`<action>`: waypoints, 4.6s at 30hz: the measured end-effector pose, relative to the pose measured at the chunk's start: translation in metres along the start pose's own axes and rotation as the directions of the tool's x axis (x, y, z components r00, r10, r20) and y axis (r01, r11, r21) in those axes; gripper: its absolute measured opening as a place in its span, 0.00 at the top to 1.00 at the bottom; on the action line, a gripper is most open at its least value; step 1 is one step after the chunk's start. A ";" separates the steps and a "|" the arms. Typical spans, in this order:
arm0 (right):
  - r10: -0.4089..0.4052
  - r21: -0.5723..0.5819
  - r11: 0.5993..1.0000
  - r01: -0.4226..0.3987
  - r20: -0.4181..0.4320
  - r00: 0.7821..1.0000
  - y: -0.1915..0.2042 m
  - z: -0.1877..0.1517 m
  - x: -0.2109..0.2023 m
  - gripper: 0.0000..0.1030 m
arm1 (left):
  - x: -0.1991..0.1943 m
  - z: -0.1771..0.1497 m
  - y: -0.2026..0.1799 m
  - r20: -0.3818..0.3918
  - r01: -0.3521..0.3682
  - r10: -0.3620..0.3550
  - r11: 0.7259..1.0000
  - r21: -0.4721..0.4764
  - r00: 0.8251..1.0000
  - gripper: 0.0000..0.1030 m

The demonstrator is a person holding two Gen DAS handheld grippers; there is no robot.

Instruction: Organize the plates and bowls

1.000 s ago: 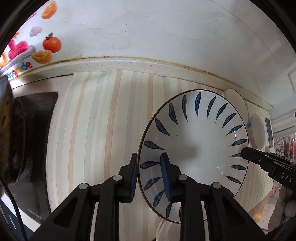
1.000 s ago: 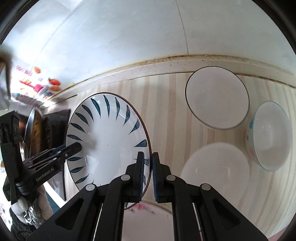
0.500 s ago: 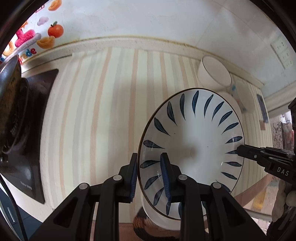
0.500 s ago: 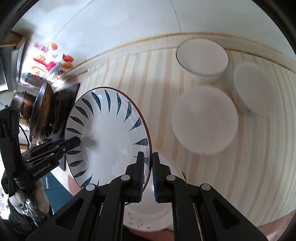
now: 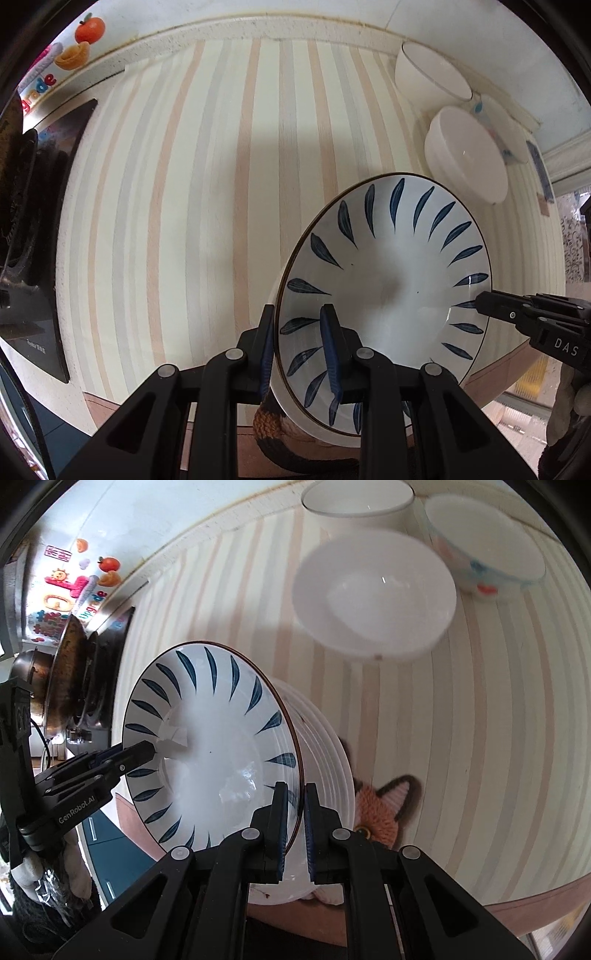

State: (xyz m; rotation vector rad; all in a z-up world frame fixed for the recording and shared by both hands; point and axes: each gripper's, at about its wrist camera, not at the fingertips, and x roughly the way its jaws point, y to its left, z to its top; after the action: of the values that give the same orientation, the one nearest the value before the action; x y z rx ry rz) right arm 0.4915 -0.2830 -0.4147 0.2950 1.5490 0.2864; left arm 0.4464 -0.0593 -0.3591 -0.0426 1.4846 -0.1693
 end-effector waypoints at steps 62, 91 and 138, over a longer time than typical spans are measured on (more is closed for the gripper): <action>0.019 -0.052 0.999 -0.007 0.225 0.974 0.065 -0.106 -0.128 0.88 | -0.160 -0.102 -0.034 0.288 -0.028 0.042 0.998 -0.055 0.957 0.79; 0.049 0.096 0.992 -0.080 0.292 0.955 -0.013 -0.078 -0.158 0.56 | -0.124 -0.015 -0.083 0.280 0.005 0.027 0.994 -0.111 0.959 0.74; 0.012 0.114 0.993 -0.020 0.070 0.997 -0.144 0.005 -0.081 0.85 | 0.005 0.044 -0.214 0.038 0.091 -0.094 0.993 0.071 0.995 0.76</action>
State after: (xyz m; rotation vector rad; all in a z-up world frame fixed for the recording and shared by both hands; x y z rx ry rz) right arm 0.4960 -0.4467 -0.3910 0.4035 1.4980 0.1975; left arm 0.4719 -0.2744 -0.3320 -0.0592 1.4351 -0.2932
